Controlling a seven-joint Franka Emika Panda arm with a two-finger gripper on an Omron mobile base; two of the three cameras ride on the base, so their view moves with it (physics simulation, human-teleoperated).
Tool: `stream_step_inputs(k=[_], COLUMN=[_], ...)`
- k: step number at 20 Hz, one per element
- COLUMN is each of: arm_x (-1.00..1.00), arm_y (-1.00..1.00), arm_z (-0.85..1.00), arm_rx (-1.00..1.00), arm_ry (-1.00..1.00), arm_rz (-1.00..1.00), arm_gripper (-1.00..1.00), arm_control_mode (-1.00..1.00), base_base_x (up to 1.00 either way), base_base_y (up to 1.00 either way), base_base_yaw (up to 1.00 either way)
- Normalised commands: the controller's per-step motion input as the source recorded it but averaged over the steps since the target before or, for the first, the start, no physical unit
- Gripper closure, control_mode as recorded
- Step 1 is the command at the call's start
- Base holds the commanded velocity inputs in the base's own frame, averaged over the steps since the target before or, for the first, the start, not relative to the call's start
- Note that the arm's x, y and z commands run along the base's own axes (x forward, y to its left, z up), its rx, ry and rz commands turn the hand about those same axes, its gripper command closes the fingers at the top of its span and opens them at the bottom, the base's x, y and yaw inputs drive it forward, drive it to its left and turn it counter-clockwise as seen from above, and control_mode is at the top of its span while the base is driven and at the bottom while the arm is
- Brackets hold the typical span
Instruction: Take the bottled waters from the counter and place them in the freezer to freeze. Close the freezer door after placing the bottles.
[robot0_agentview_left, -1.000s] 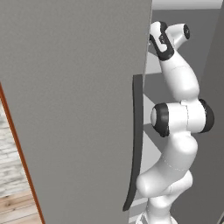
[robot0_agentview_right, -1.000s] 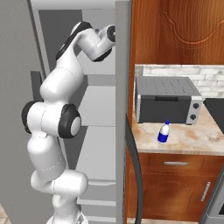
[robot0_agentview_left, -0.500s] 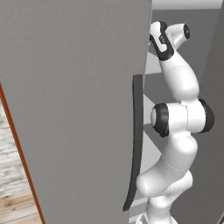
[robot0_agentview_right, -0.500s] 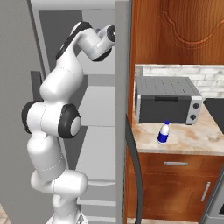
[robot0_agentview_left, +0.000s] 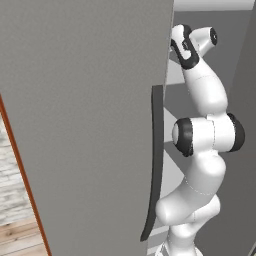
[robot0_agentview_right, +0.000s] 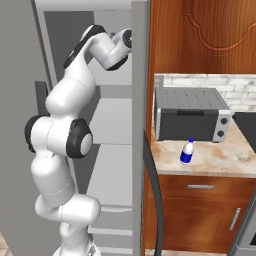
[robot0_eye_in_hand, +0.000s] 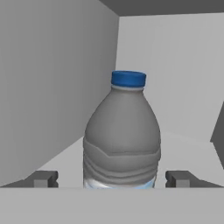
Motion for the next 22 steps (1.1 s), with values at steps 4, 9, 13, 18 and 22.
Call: stream_step_inputs(k=[4, 9, 13, 18, 22], arm_x=[-0.25, -0.4, -0.42, -0.48, -0.51], arm_y=[0.01, 0.0, 0.0, 0.0, 0.0], arm_z=[0.02, 0.03, 0.06, 0.09, 0.04], arm_rx=[0.0, 0.0, 0.0, 0.0, 0.0], arm_ry=[-0.01, 0.0, 0.0, 0.0, 0.0], arm_rz=[-0.01, -0.09, -0.09, -0.08, -0.07], arm_gripper=[-1.0, -1.0, -1.0, -1.0, -1.0], arm_control_mode=[-1.0, -1.0, -1.0, -1.0, -1.0], base_base_x=[0.0, 0.0, 0.0, 0.0, 0.0], base_base_y=[0.0, 0.0, 0.0, 0.0, 0.0], base_base_yaw=[0.0, 0.0, 0.0, 0.0, 0.0])
